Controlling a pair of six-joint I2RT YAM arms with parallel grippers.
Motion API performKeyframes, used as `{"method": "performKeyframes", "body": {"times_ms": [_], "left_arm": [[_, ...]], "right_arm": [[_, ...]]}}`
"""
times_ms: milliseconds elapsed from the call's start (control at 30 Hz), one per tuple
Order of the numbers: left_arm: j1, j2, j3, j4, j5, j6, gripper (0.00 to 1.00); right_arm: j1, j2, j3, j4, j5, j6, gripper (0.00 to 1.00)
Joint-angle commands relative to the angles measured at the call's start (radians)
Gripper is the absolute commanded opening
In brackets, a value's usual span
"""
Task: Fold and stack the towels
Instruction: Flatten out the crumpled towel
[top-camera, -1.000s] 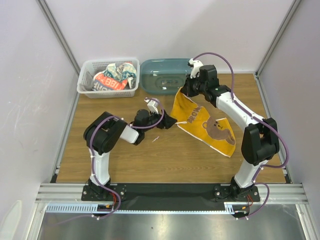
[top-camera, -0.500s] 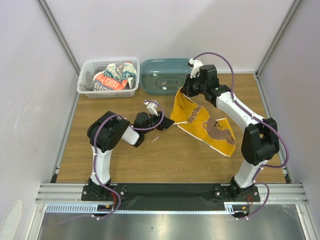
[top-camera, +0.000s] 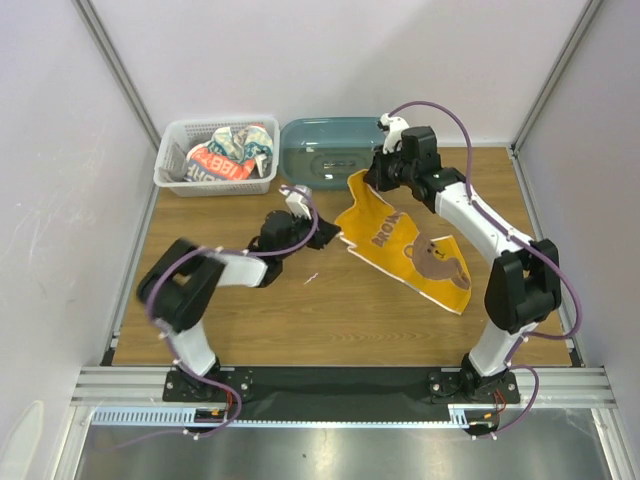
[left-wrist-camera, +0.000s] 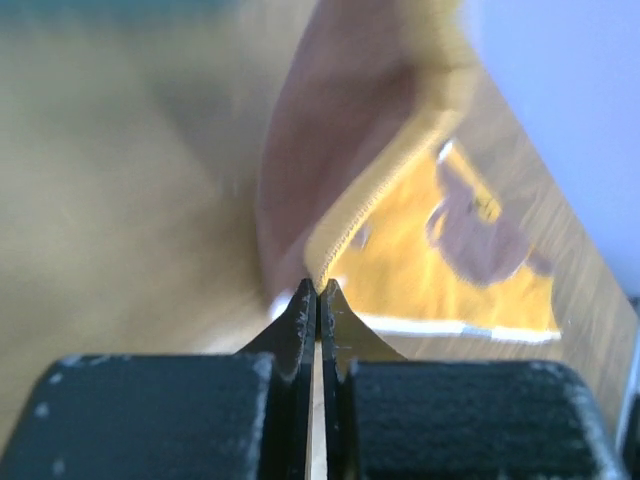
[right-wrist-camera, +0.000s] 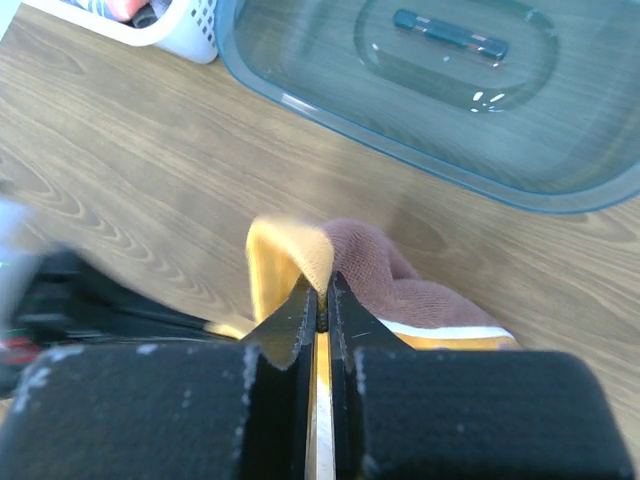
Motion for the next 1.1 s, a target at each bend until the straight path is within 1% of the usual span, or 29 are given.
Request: {"method": "performKeyframes", "body": {"times_ms": [0,33,67,100,133,167,200,267,300,333,367,400,467,500,600,800,833,900,1000,1067], "left_arm": [[-0.022,-0.254,0.042,-0.218,-0.150,0.135,0.00],[-0.028,-0.336,0.051,-0.265,-0.174,0.173,0.00],[-0.035,-0.381,0.072,-0.352,-0.194,0.186,0.00],[-0.044,-0.419,0.081,-0.386,-0.208,0.195,0.00],[-0.047,-0.493,0.089,-0.418,-0.224,0.204,0.00],[-0.050,-0.525,0.109,-0.491,-0.237,0.207,0.00],[-0.058,-0.558,0.115,-0.519,-0.246,0.213,0.00],[-0.062,-0.654,0.146,-0.590,-0.257,0.215,0.00],[-0.070,-0.686,0.155,-0.650,-0.257,0.220,0.01],[-0.077,-0.717,0.163,-0.673,-0.264,0.230,0.00],[-0.085,-0.790,0.172,-0.694,-0.278,0.238,0.00],[-0.103,-0.828,0.175,-0.730,-0.278,0.255,0.00],[-0.120,-0.901,0.187,-0.766,-0.323,0.264,0.00],[-0.140,-0.965,0.193,-0.782,-0.326,0.269,0.00],[-0.185,-1.079,0.235,-0.856,-0.355,0.293,0.00],[-0.202,-1.204,0.307,-0.935,-0.318,0.298,0.00],[-0.203,-1.228,0.316,-0.940,-0.311,0.293,0.00],[-0.205,-1.242,0.354,-0.963,-0.289,0.290,0.00],[-0.205,-1.248,0.396,-0.991,-0.289,0.299,0.00],[-0.205,-1.225,0.421,-1.001,-0.346,0.301,0.00]], "right_arm": [[-0.003,-0.133,0.019,0.017,0.018,-0.014,0.00],[-0.003,-0.159,-0.001,0.025,0.022,-0.012,0.00],[-0.003,-0.216,-0.013,0.037,0.024,-0.009,0.00],[-0.001,-0.242,-0.022,0.043,0.030,-0.007,0.00],[0.000,-0.276,-0.033,0.049,0.035,-0.004,0.00],[0.005,-0.306,-0.057,0.065,0.039,0.000,0.00],[0.012,-0.366,-0.070,0.076,0.044,0.005,0.00],[0.031,-0.417,-0.102,0.097,0.049,0.005,0.00],[0.042,-0.467,-0.107,0.097,0.067,0.000,0.00],[0.074,-0.487,-0.110,0.096,0.078,-0.003,0.00],[0.089,-0.509,-0.111,0.085,0.090,-0.009,0.00],[0.106,-0.549,-0.113,0.080,0.117,-0.021,0.00],[0.164,-0.590,-0.111,0.067,0.165,-0.029,0.00],[0.183,-0.610,-0.116,0.063,0.179,-0.032,0.00],[0.264,-0.696,-0.122,0.063,0.231,-0.047,0.00],[0.417,-0.799,-0.127,0.019,0.277,-0.053,0.00],[0.437,-0.813,-0.130,0.017,0.317,-0.056,0.00],[0.495,-0.842,-0.131,0.017,0.354,-0.069,0.00],[0.536,-0.839,-0.098,0.004,0.380,-0.079,0.00],[0.552,-0.819,-0.065,-0.033,0.416,-0.076,0.00]]}}
